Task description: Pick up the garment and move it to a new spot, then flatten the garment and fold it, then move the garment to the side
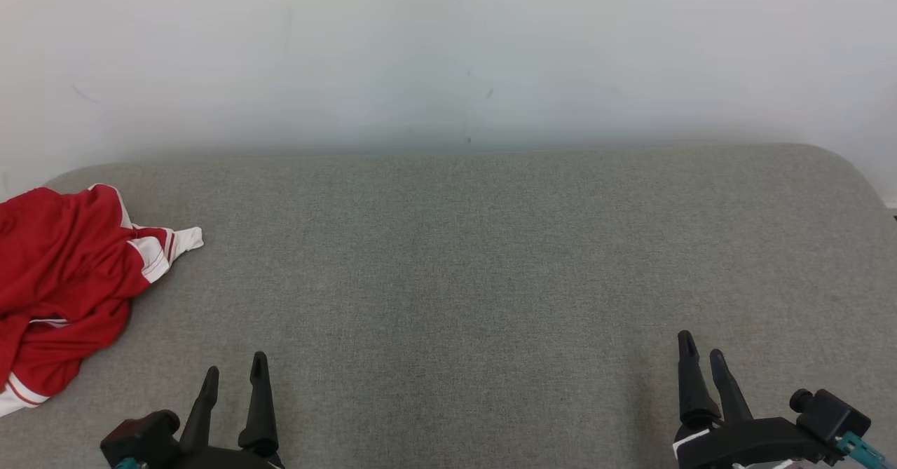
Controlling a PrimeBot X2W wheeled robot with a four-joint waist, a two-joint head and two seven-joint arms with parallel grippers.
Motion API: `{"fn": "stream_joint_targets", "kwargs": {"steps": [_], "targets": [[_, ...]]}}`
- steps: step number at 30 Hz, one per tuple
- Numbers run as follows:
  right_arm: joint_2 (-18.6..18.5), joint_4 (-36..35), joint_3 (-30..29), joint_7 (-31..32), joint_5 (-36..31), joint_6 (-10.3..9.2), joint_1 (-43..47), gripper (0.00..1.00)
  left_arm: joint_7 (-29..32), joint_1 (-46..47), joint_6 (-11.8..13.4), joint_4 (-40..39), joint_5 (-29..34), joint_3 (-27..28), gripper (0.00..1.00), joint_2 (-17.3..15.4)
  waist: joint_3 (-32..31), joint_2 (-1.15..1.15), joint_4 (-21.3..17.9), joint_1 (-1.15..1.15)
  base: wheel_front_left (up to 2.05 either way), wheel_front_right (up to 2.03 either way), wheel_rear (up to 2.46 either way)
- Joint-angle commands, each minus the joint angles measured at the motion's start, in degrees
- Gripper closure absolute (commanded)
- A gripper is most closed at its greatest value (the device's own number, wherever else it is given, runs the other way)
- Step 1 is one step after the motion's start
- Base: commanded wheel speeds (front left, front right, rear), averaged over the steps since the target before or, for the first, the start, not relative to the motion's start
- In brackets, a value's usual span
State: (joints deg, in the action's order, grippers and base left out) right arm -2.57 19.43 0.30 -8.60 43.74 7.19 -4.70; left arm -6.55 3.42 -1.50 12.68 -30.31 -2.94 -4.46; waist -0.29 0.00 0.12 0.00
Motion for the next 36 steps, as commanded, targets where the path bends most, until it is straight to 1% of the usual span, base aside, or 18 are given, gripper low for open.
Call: {"fn": "stream_joint_targets", "kwargs": {"steps": [1, 4, 9, 19, 21, 27, 32, 36], "targets": [[-0.3, 0.4, 0.5, -0.7, -3.6, 0.32, -1.2, 0.0, -0.9, -0.3, 0.3, -0.1, 2.7, -0.7, 0.0, -0.9, -0.1, 0.0, 0.0, 0.0, 0.0, 0.0, 0.0], [-0.3, 0.9, 0.7, -0.8, -5.3, 0.33, -1.5, 0.0, -1.2, -0.2, 0.5, 0.0, 3.8, -1.0, 0.0, -1.1, -0.1, 0.0, 0.0, 0.0, 0.0, 0.0, 0.0], [-0.3, 1.5, 1.1, -0.1, -11.6, 0.35, -1.7, 0.0, -2.2, -0.2, 1.2, 1.2, 6.4, -1.1, 0.0, -1.7, -0.3, 0.0, 0.0, 0.0, 0.0, 0.0, 0.0], [-0.3, 0.5, 2.1, 2.1, -18.2, 0.38, -1.1, 0.0, -3.7, 0.1, 1.5, 2.0, 11.5, -1.8, 0.0, -2.6, -0.8, 0.0, -0.1, 0.0, 0.0, 0.0, 0.0], [-0.3, 0.3, 3.3, 2.4, -18.4, 0.39, -0.9, 0.0, -4.1, -0.2, 1.7, 1.9, 12.8, -2.2, 0.0, -2.7, -0.8, 0.0, -0.1, 0.0, 0.0, 0.0, 0.0], [-0.3, 0.1, 3.6, 2.3, -21.2, 0.39, -0.4, 0.0, -4.9, -0.3, 1.7, 2.1, 15.2, -2.5, 0.0, -3.0, -0.9, 0.0, 0.0, 0.0, 0.0, 0.0, 0.0], [-0.4, 0.1, 3.7, 2.2, -23.5, 0.37, -0.6, 0.0, -5.6, -0.7, 1.9, 2.1, 16.4, -2.0, 0.0, -2.4, -0.8, 0.0, 0.1, 0.0, 0.0, 0.0, 0.0], [-0.4, 0.4, 3.9, 2.5, -24.3, 0.38, -0.5, 0.0, -6.2, -1.0, 1.5, 2.3, 16.6, -1.5, 0.0, -1.7, -0.8, 0.0, 0.1, 0.0, 0.0, 0.0, 0.0]]}}
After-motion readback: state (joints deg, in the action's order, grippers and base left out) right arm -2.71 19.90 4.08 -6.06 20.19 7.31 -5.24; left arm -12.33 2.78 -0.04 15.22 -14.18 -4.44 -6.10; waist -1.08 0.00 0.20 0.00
